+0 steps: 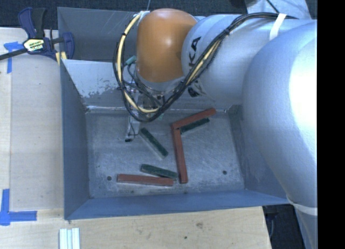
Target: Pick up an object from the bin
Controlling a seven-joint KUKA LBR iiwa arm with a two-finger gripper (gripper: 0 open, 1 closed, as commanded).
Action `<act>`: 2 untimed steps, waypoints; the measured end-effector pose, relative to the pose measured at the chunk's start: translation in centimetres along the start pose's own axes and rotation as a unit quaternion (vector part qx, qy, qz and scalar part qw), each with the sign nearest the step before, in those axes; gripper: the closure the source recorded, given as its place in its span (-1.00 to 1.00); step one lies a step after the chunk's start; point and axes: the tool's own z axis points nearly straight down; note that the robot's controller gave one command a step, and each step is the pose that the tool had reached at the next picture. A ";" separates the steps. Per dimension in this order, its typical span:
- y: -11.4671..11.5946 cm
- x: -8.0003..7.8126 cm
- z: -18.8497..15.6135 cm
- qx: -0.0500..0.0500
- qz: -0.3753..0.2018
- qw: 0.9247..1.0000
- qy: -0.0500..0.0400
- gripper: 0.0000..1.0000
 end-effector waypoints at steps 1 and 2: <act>0.0 0.0 0.0 0.000 0.000 1.000 0.000 -1.00; -4.2 1.4 3.5 0.000 -0.045 0.999 -0.002 -1.00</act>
Offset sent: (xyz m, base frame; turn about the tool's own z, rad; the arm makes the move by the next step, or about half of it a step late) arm -0.0304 -0.0965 -0.0772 -0.1761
